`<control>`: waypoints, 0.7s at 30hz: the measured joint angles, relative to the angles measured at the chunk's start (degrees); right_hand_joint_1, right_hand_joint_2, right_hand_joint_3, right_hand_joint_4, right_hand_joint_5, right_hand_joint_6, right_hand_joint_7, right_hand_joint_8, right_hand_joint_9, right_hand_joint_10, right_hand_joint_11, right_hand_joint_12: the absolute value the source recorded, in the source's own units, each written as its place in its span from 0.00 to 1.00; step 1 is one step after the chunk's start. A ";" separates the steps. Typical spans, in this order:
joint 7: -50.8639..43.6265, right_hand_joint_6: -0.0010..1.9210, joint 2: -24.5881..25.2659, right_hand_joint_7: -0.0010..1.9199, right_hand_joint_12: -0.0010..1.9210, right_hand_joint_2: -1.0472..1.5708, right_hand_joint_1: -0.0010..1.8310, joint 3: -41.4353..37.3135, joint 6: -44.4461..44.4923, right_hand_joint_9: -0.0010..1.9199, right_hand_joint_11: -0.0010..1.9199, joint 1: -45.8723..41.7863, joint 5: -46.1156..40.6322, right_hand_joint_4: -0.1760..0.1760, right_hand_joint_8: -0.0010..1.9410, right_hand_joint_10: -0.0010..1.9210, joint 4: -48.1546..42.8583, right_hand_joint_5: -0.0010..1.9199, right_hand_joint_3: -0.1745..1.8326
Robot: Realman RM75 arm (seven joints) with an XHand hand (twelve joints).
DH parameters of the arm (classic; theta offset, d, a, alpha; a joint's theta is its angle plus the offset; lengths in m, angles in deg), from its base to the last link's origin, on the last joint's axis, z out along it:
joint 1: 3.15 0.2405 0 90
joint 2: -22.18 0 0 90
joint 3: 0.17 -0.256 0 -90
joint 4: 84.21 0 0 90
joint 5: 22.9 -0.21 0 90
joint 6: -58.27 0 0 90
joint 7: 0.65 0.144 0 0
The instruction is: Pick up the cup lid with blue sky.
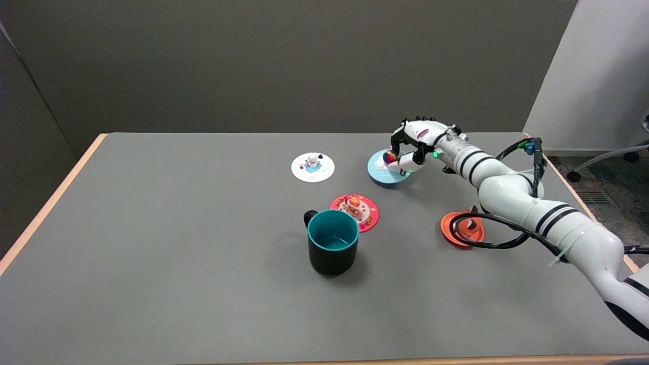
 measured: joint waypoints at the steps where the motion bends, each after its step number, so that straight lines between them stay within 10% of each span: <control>1: 0.02 0.69 -0.06 0.14 0.19 0.83 0.52 -0.03 0.00 0.21 0.23 -0.03 -0.01 0.82 0.63 0.44 0.24 0.40 0.19; 21: 3.58 0.66 -1.95 0.19 0.23 0.82 0.53 -0.74 -0.64 0.24 0.25 -1.56 -0.41 0.88 0.67 0.48 6.01 0.42 0.20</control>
